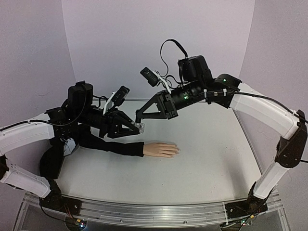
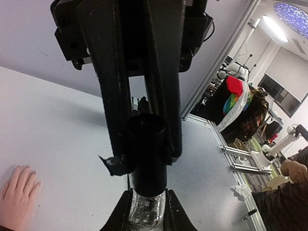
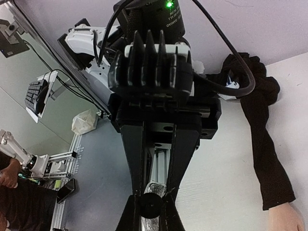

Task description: Paint the nails

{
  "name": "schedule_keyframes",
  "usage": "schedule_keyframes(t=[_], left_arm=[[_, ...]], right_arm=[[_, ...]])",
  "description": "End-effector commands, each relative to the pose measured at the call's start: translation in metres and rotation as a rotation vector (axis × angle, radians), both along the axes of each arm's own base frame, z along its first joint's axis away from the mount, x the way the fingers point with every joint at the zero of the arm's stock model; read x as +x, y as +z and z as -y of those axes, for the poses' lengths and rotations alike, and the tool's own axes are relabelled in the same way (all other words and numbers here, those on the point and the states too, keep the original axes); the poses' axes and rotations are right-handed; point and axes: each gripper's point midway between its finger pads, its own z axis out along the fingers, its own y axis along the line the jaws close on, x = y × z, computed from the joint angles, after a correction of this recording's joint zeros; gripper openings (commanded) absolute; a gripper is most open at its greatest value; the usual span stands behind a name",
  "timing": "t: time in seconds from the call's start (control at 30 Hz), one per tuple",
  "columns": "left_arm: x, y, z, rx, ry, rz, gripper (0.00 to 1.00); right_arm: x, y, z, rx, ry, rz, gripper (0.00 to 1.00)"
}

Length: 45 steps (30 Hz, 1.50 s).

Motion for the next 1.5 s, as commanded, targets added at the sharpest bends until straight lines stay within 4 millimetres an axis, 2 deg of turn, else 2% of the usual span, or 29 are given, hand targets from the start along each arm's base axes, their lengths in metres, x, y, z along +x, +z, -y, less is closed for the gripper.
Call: schedule_keyframes(t=[0.0, 0.07, 0.13, 0.2, 0.27, 0.33, 0.43, 0.5, 0.53, 0.67, 0.77, 0.83, 0.9, 0.97, 1.07, 1.17, 1.33, 1.47], left_arm=[[0.042, 0.036, 0.005, -0.067, 0.241, 0.124, 0.0], [0.086, 0.035, -0.002, -0.024, 0.501, 0.129, 0.0], [0.135, 0.031, -0.02, 0.033, 0.788, 0.146, 0.0], [0.181, 0.017, -0.048, 0.132, 1.093, 0.137, 0.0], [0.215, 0.0, -0.067, 0.245, 1.312, 0.132, 0.0], [0.233, -0.017, -0.066, 0.344, 1.37, 0.137, 0.0], [0.24, -0.033, -0.049, 0.381, 1.326, 0.112, 0.0], [0.232, -0.035, -0.037, 0.352, 1.246, 0.112, 0.0], [0.227, -0.034, -0.033, 0.332, 1.21, 0.117, 0.0], [0.189, -0.034, -0.018, 0.257, 0.986, 0.147, 0.0], [0.147, -0.028, -0.007, 0.17, 0.771, 0.175, 0.0], [0.11, -0.022, -0.002, 0.096, 0.587, 0.188, 0.0], [0.069, -0.013, 0.001, 0.029, 0.388, 0.191, 0.0], [0.038, -0.005, 0.0, -0.021, 0.229, 0.179, 0.0], [0.012, 0.007, -0.001, -0.056, 0.088, 0.143, 0.0], [0.002, 0.014, 0.0, -0.062, 0.013, 0.117, 0.0], [-0.002, 0.022, 0.001, -0.078, -0.023, 0.113, 0.0], [-0.003, 0.024, 0.001, -0.086, -0.034, 0.117, 0.0]], right_arm=[[-0.005, 0.011, -0.005, 0.035, 0.01, -0.02, 0.0], [0.01, -0.003, -0.007, 0.008, -0.088, -0.006, 0.0], [0.033, -0.019, -0.006, -0.04, -0.249, 0.014, 0.0], [0.071, -0.037, -0.002, -0.123, -0.528, 0.068, 0.0], [0.112, -0.052, 0.02, -0.244, -0.944, 0.157, 0.0], [0.128, -0.051, 0.034, -0.274, -1.186, 0.169, 0.0], [0.128, -0.057, 0.018, -0.314, -1.219, 0.187, 0.0], [0.127, -0.049, 0.009, -0.306, -1.178, 0.185, 0.0], [0.125, -0.045, 0.006, -0.302, -1.15, 0.193, 0.05], [0.117, -0.029, 0.011, -0.275, -1.03, 0.179, 0.4], [0.097, -0.019, 0.01, -0.241, -0.83, 0.177, 0.59], [0.071, -0.012, 0.009, -0.197, -0.637, 0.165, 0.65], [0.049, -0.005, 0.008, -0.135, -0.46, 0.151, 0.68], [0.022, 0.002, 0.008, -0.071, -0.263, 0.097, 0.68], [-0.002, 0.011, 0.01, -0.003, -0.069, 0.051, 0.66], [-0.016, 0.02, 0.008, 0.046, 0.043, 0.024, 0.58], [-0.023, 0.029, -0.001, 0.087, 0.123, -0.021, 0.4], [-0.021, 0.024, -0.003, 0.079, 0.12, -0.03, 0.41]])
